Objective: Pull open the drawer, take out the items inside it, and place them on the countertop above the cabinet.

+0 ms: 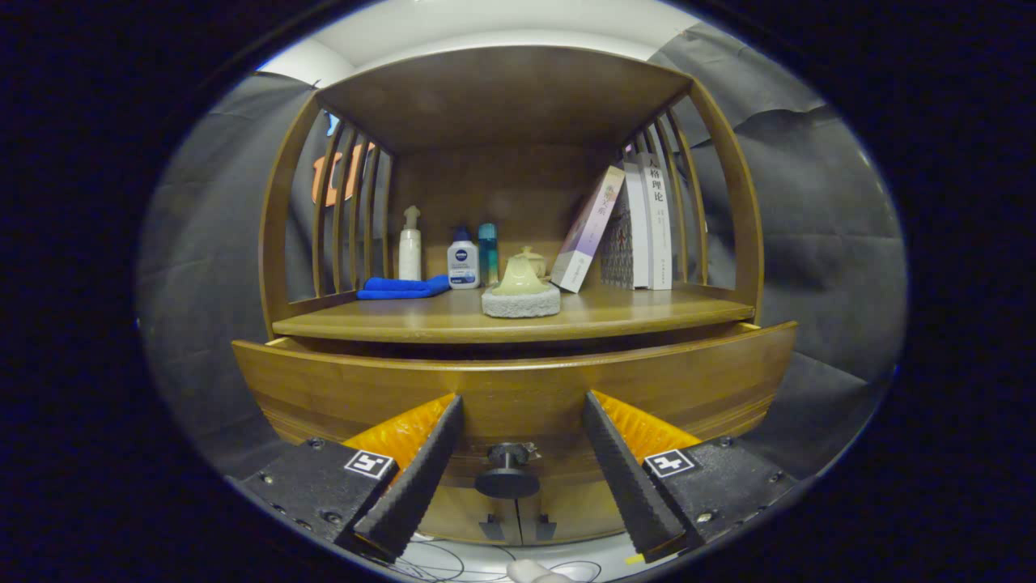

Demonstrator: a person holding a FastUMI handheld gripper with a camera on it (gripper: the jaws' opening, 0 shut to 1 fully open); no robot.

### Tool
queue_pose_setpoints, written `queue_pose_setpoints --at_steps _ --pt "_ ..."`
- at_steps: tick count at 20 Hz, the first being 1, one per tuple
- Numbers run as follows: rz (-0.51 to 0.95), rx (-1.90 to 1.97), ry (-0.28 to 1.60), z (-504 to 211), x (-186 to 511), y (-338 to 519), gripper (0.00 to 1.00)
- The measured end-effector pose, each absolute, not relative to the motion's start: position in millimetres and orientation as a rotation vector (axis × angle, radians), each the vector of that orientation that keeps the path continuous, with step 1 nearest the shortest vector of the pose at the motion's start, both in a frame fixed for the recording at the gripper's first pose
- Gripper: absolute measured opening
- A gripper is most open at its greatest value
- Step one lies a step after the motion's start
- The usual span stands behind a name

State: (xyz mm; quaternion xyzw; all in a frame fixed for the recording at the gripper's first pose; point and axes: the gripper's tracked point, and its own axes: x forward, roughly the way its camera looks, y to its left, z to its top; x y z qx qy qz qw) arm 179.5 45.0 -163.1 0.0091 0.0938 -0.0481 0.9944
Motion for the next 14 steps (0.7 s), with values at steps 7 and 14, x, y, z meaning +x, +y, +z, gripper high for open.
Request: queue_pose_setpoints --at_steps 7,14 --pt "-0.101 -0.015 0.209 -166 215 42 0.98" --pt "-0.109 0.019 0.222 -176 223 42 0.98"
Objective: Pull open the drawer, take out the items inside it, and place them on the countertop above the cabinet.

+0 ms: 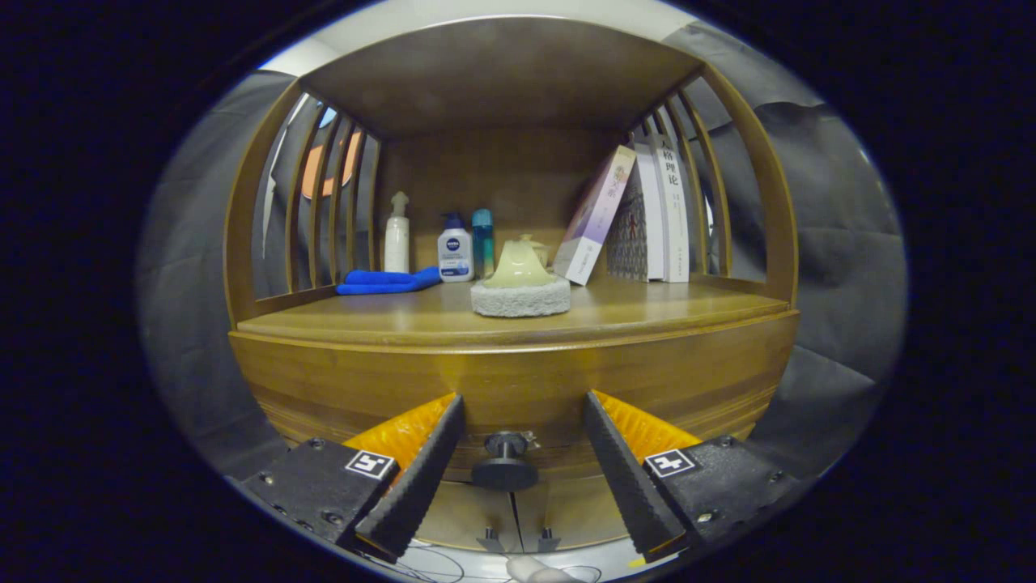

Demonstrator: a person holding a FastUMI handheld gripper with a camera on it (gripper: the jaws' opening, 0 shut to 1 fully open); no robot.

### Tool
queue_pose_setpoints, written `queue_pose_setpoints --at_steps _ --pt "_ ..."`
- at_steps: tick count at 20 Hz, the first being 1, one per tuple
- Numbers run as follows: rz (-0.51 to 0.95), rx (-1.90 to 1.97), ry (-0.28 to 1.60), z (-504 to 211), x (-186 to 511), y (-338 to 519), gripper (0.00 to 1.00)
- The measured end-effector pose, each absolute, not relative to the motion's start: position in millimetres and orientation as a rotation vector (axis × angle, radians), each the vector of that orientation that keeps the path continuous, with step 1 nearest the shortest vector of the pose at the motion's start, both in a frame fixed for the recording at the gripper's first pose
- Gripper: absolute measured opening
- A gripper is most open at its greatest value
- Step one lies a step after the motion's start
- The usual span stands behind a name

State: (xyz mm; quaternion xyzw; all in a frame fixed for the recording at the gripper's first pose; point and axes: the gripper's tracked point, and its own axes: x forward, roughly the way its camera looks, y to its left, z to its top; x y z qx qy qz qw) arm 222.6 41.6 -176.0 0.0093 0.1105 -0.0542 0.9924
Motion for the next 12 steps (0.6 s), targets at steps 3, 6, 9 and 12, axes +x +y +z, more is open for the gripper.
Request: queue_pose_setpoints --at_steps 3,6,9,12 --pt "-0.107 0.027 0.237 -176 223 42 0.98" --pt "-0.104 0.044 0.251 -172 218 39 0.97" --pt "-0.108 0.051 0.224 -157 203 31 0.98" --pt "-0.093 0.037 0.189 -132 181 28 0.98"
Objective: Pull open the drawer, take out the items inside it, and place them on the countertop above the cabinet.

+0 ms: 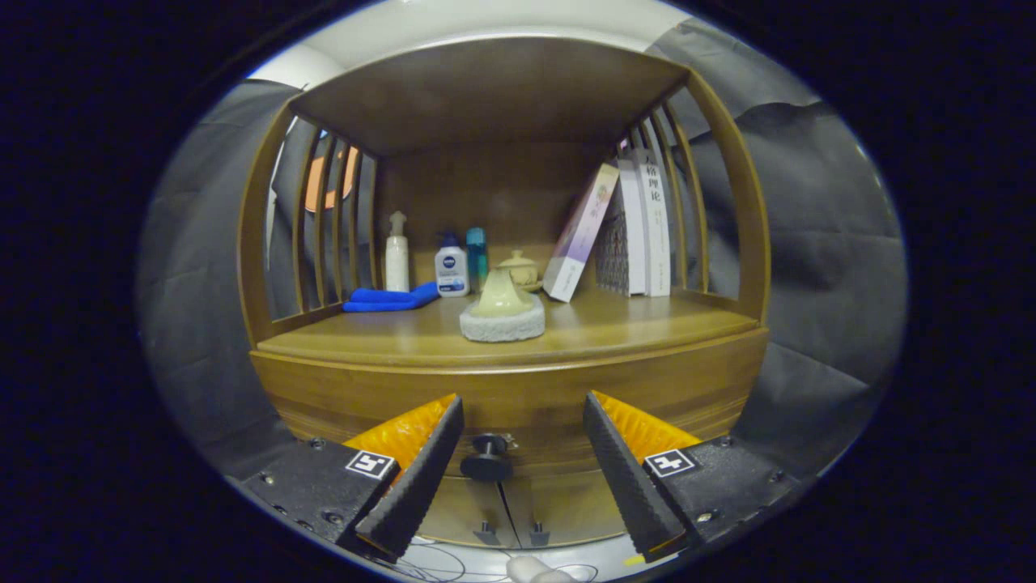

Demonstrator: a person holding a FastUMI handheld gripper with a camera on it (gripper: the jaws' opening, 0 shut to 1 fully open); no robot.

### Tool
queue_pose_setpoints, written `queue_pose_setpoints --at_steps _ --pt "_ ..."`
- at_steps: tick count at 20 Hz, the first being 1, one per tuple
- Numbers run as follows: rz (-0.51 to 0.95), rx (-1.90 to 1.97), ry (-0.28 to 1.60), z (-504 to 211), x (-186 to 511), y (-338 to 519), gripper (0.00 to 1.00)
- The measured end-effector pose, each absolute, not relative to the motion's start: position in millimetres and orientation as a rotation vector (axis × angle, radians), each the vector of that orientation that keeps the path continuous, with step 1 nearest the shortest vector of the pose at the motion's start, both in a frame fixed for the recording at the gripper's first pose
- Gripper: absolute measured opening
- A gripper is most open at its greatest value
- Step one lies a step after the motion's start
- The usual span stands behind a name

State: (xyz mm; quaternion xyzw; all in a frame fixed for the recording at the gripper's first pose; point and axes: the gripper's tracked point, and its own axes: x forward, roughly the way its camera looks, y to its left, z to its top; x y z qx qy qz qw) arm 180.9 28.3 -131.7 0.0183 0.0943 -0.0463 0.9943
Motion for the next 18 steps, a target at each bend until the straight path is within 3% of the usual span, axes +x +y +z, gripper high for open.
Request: queue_pose_setpoints --at_steps 9,18 --pt "-0.027 0.011 0.013 -24 59 7 0.97" --pt "0.012 0.032 -0.036 21 -25 -26 0.97"
